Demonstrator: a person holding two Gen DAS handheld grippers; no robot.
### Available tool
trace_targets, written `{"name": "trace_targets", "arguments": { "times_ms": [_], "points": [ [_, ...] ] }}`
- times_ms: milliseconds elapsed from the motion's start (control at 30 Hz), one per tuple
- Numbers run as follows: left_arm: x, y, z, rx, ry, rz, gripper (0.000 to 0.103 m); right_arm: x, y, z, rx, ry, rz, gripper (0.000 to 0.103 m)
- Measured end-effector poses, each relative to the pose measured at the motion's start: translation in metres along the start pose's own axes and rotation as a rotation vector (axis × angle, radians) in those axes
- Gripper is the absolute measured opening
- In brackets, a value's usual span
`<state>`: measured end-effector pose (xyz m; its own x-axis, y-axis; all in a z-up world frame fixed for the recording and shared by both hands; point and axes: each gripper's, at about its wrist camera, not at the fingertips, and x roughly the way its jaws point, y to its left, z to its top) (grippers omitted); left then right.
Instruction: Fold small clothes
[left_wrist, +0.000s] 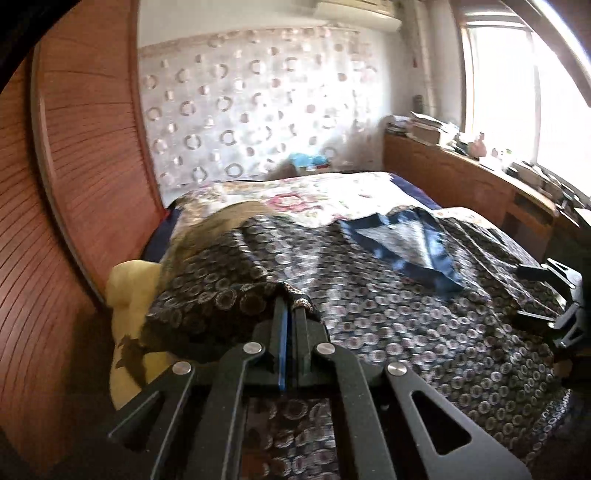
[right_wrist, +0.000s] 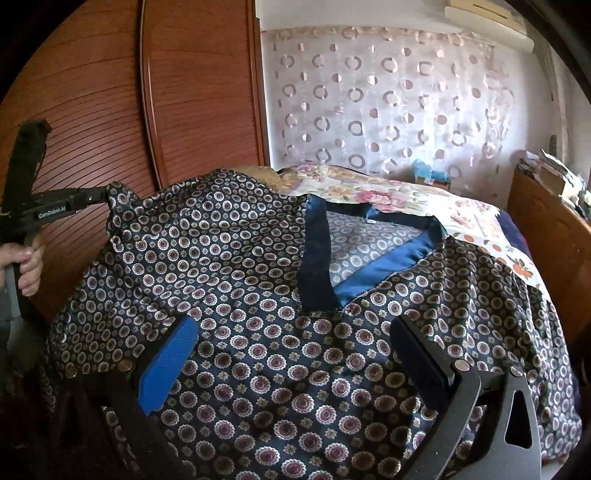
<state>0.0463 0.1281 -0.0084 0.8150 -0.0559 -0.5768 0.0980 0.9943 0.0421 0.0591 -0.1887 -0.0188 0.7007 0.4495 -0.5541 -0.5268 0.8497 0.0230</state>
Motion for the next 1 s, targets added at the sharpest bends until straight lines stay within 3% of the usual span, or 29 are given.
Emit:
{"name": "trace_targets", "arguments": {
  "times_ms": [233,333,400,600,800,1000],
  "points": [
    [0.013,-0.019,-0.018,-0.012,0.073,-0.054,0.007,0.003,-0.001,-0.004,0.001,0.015,0.008,0.103],
    [0.008,-0.019,-0.029,-0.042,0.086,-0.067,0.024,0.005,0.0,-0.004,0.001,0.022,0.009,0.103],
    [0.003,-0.021,-0.034,-0.05,0.081,-0.073,0.042,0.006,0.001,-0.003,-0.001,0.024,0.012,0.103],
    [-0.021,-0.017,-0.052,-0.076,0.058,-0.057,0.064,0.008,0.004,0.001,-0.023,0.029,0.021,0.103],
    [-0.045,-0.003,-0.06,-0.113,0.019,-0.018,0.076,0.015,0.02,0.018,-0.083,0.02,0.055,0.103],
    [-0.066,0.02,-0.063,-0.144,-0.031,0.067,0.077,0.034,0.056,0.054,-0.169,-0.007,0.163,0.1]
  ]
}}
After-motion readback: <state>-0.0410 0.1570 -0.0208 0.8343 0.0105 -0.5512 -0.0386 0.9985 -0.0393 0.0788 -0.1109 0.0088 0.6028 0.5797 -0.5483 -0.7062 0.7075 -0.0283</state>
